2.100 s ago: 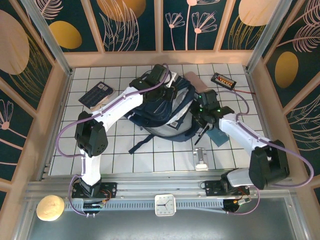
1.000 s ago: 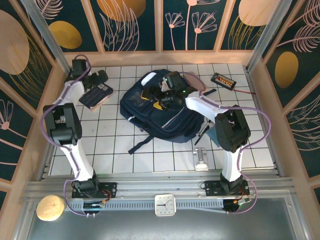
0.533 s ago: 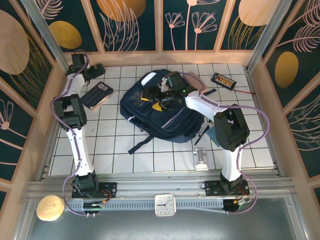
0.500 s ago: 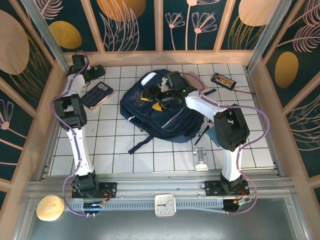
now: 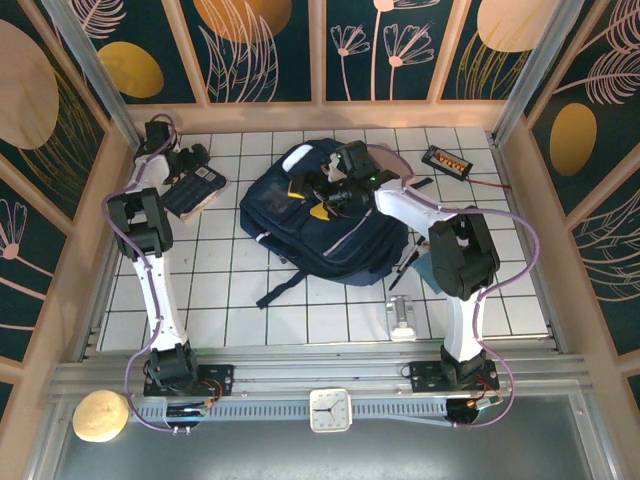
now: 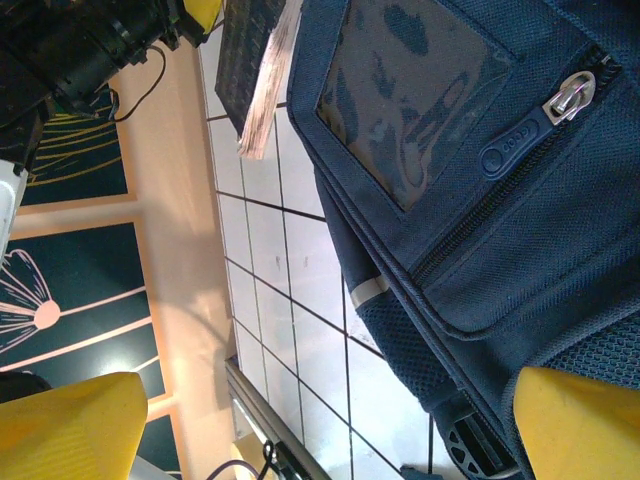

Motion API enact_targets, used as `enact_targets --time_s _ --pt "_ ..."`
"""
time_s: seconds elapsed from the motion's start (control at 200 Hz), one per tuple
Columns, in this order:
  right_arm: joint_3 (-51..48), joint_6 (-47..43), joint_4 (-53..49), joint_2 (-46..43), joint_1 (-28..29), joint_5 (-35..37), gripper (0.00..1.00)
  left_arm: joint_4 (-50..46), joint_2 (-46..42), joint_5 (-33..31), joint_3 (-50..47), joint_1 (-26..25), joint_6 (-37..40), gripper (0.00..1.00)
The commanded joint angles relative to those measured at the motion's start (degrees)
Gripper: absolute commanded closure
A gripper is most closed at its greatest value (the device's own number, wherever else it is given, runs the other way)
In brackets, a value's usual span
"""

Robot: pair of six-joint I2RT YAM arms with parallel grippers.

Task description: Pack books, pencil case, and school supplies into a backpack

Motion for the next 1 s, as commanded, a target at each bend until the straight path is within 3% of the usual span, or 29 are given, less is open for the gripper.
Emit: enact_targets --time_s 0.0,0.425,0.525,0.661,0.906,0.996 --pt "2.4 -0.6 0.8 0.8 0.1 -0.8 0.05 -2.6 -3.9 3.4 -7.9 0.0 -0.2 0.03" --pt "13.6 -1.9 2.1 9.5 5.2 -2.4 0.05 0.0 -23.3 3.5 -38.6 -3.1 2.1 0.33" --pt "20.2 -3.2 -3.0 14.2 7.3 -3.5 0.06 0.3 -27.6 1.4 -45.6 -5.1 2.5 0.35" --pt "30.5 -6.0 -10.8 20.7 10.9 -2.0 0.07 3.4 -30.7 1.8 -52.9 -5.3 1.7 0.53" --pt "28.5 -5.1 -9.3 22.8 12.6 0.0 0.08 5.2 -28.4 5.0 -54.0 -5.3 1.4 0.82" --pt "31.7 -6.5 -12.0 25.3 13.0 0.7 0.08 5.5 -28.6 6.4 -54.0 -5.3 1.4 1.0"
